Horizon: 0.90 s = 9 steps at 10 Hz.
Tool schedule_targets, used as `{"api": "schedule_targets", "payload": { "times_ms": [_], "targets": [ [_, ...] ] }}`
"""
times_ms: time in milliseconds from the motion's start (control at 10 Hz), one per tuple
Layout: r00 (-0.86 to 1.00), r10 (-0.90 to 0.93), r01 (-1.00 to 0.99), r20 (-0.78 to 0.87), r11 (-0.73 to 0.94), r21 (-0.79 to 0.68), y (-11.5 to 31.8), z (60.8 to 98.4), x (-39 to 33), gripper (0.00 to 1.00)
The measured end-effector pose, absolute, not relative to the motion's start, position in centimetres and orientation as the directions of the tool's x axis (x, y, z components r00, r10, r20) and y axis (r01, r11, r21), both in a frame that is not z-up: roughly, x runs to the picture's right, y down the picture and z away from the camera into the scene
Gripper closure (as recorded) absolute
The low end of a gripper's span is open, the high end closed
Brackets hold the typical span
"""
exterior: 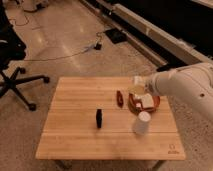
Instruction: Place the ceramic cup over the eraser
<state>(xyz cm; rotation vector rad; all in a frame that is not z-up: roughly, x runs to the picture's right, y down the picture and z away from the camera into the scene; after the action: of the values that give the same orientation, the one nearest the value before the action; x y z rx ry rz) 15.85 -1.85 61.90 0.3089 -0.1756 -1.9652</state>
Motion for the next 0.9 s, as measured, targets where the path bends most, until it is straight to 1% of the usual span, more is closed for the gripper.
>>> {"api": "schedule_targets", "payload": {
  "times_ms": [300, 500, 700, 900],
  "targets": [
    [-0.387, -0.912, 0.877, -0.137, -0.41, 0.25, -0.4, 60.6, 14.7, 0.33],
    [-0.401, -0.908, 0.873, -0.122, -0.419, 0.248, -0.7, 61.1, 14.4, 0.33],
    [-0.456, -0.889, 0.86, -0.034, -0.451, 0.238, -0.5, 63.9, 14.5, 0.33],
    [-0.48, -0.876, 0.859, 0.044, -0.46, 0.225, 0.6, 66.6, 15.7, 0.33]
  ]
}}
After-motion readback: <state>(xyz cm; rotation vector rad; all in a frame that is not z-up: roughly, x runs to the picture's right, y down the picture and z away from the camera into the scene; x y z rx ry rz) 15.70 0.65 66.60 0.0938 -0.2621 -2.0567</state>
